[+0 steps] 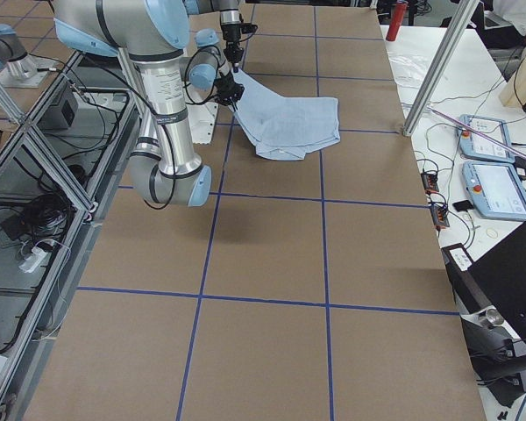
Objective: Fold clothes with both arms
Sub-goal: 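Lift the near edge with both grippers and fold it over the far half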
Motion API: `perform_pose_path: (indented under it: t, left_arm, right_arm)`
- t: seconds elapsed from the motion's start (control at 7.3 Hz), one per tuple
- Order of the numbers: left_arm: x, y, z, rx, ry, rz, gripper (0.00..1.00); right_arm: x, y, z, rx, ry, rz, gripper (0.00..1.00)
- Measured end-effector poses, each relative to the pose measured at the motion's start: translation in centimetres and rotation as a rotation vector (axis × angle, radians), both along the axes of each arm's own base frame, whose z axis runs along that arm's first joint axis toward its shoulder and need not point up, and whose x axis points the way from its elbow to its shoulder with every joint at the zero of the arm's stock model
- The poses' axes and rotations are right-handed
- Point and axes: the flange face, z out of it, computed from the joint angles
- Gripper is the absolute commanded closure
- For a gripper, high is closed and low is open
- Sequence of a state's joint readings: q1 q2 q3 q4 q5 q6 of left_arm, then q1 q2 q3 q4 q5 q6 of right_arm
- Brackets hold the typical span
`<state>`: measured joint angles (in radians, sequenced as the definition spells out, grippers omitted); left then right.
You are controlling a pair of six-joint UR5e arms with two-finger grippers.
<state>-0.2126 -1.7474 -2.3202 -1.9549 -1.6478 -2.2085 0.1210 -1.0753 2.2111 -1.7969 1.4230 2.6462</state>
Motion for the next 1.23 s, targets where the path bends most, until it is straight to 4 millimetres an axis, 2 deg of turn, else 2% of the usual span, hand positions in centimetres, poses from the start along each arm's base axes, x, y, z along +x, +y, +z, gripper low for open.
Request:
perform_pose_path:
  t: [0.14,0.27,0.41,0.55,0.82,1.1,1.23]
  left_arm:
    - [-1.0,-1.6,-1.3,0.019,0.009,-0.018,1.0]
    - [-1.0,-4.6,-2.2,0.062,0.006,-0.047,1.0]
    - [0.0,-8.8,-2.6,0.104,-0.02,-0.063,1.0]
    - [0.8,-13.0,-2.4,0.132,-0.053,-0.08,1.0]
    - [1.1,-19.8,-0.9,0.191,-0.13,-0.127,1.0]
    - [3.3,-27.0,1.3,0.208,-0.179,-0.176,1.0]
    - [4.5,-30.3,2.9,0.21,-0.189,-0.201,1.0]
  right_arm:
    - [1.4,-1.6,-0.7,0.01,-0.006,0.024,1.0]
    - [2.2,-4.2,-1.2,0.036,-0.006,0.052,1.0]
    - [1.9,-7.9,-1.5,0.057,-0.003,0.078,1.0]
    - [0.7,-12.4,-1.6,0.051,-0.006,0.096,1.0]
    - [-2.2,-21.4,-0.7,0.045,0.025,0.079,1.0]
    - [-4.4,-28.8,0.1,0.037,0.054,0.05,1.0]
    - [-5.7,-32.0,0.8,0.04,0.062,0.03,1.0]
